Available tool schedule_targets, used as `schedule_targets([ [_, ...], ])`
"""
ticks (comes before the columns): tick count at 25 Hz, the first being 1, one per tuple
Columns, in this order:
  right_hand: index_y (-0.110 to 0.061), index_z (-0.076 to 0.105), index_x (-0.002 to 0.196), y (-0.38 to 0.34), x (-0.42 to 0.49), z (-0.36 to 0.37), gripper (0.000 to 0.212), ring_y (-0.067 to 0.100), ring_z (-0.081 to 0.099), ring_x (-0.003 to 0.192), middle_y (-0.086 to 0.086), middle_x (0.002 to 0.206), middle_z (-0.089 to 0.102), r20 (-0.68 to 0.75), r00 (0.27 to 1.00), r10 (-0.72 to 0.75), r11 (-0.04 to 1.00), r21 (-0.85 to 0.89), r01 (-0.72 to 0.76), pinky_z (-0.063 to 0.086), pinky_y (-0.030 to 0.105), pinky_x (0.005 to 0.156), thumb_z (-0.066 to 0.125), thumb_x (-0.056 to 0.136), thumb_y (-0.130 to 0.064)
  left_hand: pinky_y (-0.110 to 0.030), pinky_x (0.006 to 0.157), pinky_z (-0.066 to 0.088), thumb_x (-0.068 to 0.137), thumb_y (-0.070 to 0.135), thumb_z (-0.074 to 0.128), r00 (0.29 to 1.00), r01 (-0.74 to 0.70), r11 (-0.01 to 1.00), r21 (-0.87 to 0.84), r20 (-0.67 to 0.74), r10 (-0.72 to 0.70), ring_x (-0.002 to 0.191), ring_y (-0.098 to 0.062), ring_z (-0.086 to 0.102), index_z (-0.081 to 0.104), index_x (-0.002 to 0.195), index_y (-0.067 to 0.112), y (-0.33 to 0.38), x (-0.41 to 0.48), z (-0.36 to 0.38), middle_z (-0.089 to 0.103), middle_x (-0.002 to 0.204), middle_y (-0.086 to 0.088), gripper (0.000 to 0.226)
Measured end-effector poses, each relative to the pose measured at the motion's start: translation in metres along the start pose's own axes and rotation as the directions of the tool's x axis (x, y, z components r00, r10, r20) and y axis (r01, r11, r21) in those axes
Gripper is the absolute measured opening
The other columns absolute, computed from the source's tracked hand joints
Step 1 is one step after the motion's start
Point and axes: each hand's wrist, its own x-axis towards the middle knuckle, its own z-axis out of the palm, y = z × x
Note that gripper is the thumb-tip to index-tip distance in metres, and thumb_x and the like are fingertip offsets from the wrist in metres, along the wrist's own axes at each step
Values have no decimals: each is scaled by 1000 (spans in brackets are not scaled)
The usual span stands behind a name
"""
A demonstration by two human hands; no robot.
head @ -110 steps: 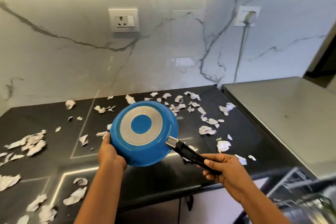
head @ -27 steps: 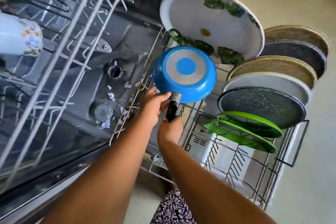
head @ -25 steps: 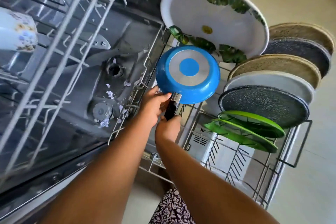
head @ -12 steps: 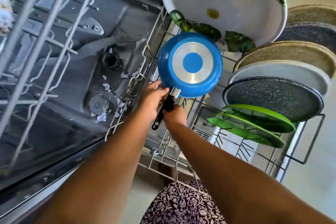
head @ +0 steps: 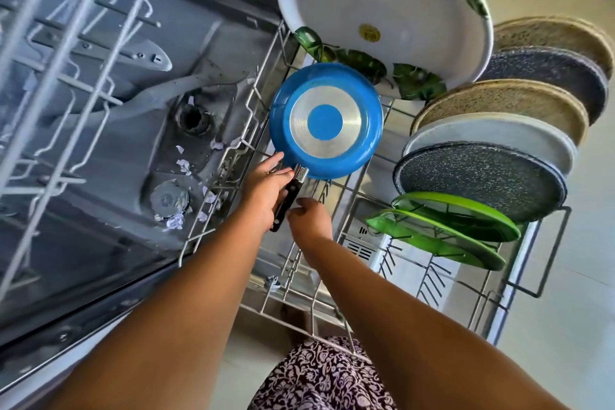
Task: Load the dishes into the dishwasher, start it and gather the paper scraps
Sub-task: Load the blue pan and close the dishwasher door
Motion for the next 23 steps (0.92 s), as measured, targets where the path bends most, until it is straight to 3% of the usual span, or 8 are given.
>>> schedule_targets([
  [6,-10,50,131,14,-2,1,40,24,58,110,9,125,60,-54,998,28,995,101,-22,48,34,96,50,91,-8,-26,85,49,86,-6,55,999,27,1000,11,-27,-26,103,-15,62,56,128,11,-10,-6,-1,64,117,-4,45],
  [10,-14,59,119,27,-8,-8,32,24,64,99,8,110,67,-141,990,28,979,204,2,51,39,91,58,87,-12,-18,65,48,84,-7,57,992,28,1000,-7,-125,-28,84,-14,65,61,119,7,-20,-11,0,68,108,-10,38],
  [12,-19,64,101,32,-15,-28,20,26,66,89,7,95,70,-227,974,-3,958,280,68,53,44,86,59,85,-9,-16,54,47,83,-4,60,980,28,999,-23,-195,-32,72,-11,64,65,111,8,-21,-16,6,70,101,-12,30],
  [14,-23,63,84,39,-31,-59,22,29,67,81,7,83,69,-335,942,-14,931,339,135,56,45,78,57,85,-2,-12,46,46,84,-4,59,976,24,999,-25,-215,-28,66,-9,63,66,105,8,-21,-27,17,70,94,-10,26],
  [16,-20,64,82,49,-53,-96,24,26,66,72,5,75,68,-446,894,-34,912,352,211,56,37,68,57,86,3,-10,45,45,86,-5,56,982,3,1000,8,-190,-2,64,-8,62,64,104,5,-18,-36,31,68,85,-6,23],
  [19,-21,67,79,77,-84,-155,23,9,60,54,-5,61,67,-632,773,-56,904,297,309,51,19,50,59,85,0,-15,49,46,88,-3,52,993,-60,991,120,-91,71,64,-12,61,64,102,2,-7,-42,54,67,81,-7,19],
  [21,-27,67,74,101,-93,-194,20,1,56,48,-14,59,66,-771,637,17,920,261,291,46,12,48,62,81,-9,-19,56,49,89,1,51,992,-128,968,214,25,126,67,-16,61,65,97,3,3,-44,66,68,85,-11,16],
  [23,-26,68,80,115,-92,-225,11,1,55,52,-12,64,67,-857,502,116,950,243,196,40,7,48,60,75,-20,-28,68,54,90,4,52,970,-235,915,329,139,199,75,-20,64,66,92,6,10,-47,71,70,87,-11,14],
])
